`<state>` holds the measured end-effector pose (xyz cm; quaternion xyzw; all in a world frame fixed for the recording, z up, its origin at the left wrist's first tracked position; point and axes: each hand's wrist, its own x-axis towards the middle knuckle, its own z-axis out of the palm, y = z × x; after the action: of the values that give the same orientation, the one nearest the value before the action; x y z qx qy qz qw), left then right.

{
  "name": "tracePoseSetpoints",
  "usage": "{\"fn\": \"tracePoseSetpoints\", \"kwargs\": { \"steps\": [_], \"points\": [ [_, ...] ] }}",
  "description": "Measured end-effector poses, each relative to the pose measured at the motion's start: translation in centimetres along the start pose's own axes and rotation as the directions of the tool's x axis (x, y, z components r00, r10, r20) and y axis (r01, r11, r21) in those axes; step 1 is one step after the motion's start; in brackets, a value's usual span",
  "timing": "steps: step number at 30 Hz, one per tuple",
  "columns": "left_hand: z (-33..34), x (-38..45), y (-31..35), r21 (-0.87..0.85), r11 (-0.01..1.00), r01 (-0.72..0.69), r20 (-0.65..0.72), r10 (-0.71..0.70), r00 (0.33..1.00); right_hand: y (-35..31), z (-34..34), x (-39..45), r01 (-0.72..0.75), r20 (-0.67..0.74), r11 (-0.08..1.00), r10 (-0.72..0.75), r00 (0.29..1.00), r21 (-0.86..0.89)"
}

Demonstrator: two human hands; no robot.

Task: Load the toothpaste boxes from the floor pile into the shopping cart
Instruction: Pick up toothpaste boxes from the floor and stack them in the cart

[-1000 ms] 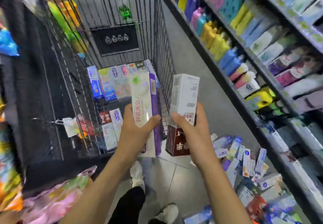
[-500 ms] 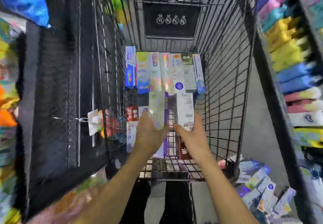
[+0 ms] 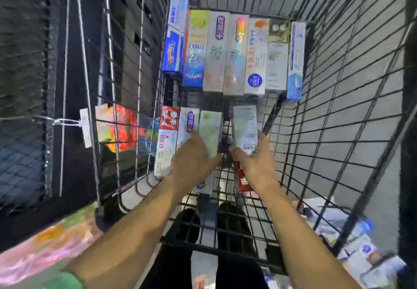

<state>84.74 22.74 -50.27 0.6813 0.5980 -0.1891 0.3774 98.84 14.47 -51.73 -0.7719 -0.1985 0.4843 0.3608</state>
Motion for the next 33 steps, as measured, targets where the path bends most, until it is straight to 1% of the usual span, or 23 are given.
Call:
{"fn": "tracePoseSetpoints", "kwargs": {
  "steps": [4, 8, 10, 16, 18, 20, 22, 24, 26, 30, 33],
  "points": [
    [0.6, 0.6, -0.1, 0.101, 0.994, 0.05, -0.019, -0.048, 0.999, 0.8, 0.3, 0.5, -0.021, 0.004, 1.0, 0.021, 1.0, 0.023],
    [0.0, 1.1, -0.1, 0.305, 0.949, 0.077, -0.058, -0.062, 0.996, 1.5, 0.6, 0.4, -0.086, 0.024, 0.994, 0.085, 0.996, 0.07],
    [0.0, 1.3, -0.2, 0.374, 0.924, 0.08, -0.067, -0.059, 0.996, 1.7, 0.9, 0.3, -0.106, 0.059, 0.993, 0.103, 0.993, 0.052],
    [-0.9, 2.0, -2.1, 0.494, 0.864, 0.099, -0.082, -0.067, 0.994, 1.8, 1.4, 0.1, -0.14, 0.103, 0.99, 0.14, 0.985, -0.006],
    [-1.1, 2.1, -2.7, 0.495, 0.865, 0.085, -0.119, -0.029, 0.992, 1.7, 1.6, 0.0, -0.164, 0.099, 0.985, 0.168, 0.981, -0.051],
    [-0.9, 2.2, -2.9, 0.525, 0.851, 0.025, -0.173, 0.079, 0.982, 1.6, 2.0, -0.2, -0.181, 0.087, 0.977, 0.191, 0.978, -0.11],
    [-1.0, 2.3, -2.9, 0.52, 0.852, -0.051, -0.194, 0.176, 0.965, 1.4, 2.4, -0.2, -0.189, 0.08, 0.97, 0.202, 0.976, -0.15],
    [-1.2, 2.5, -3.0, 0.469, 0.877, -0.106, -0.173, 0.209, 0.963, 0.8, 3.2, -0.1, -0.168, 0.086, 0.968, 0.187, 0.979, -0.188],
    [-1.4, 2.7, -3.5, 0.431, 0.892, -0.136, -0.134, 0.212, 0.968, 0.4, 4.0, 0.1, -0.145, 0.097, 0.956, 0.174, 0.98, -0.254],
    [-1.8, 2.5, -4.3, 0.34, 0.915, -0.215, -0.089, 0.26, 0.962, 0.4, 5.2, 0.4, -0.167, 0.07, 0.91, 0.208, 0.976, -0.379],
    [-2.3, 2.7, -4.5, 0.342, 0.889, -0.305, -0.026, 0.333, 0.943, 0.4, 4.9, 0.3, -0.124, 0.057, 0.812, 0.19, 0.98, -0.571]
  ]
}}
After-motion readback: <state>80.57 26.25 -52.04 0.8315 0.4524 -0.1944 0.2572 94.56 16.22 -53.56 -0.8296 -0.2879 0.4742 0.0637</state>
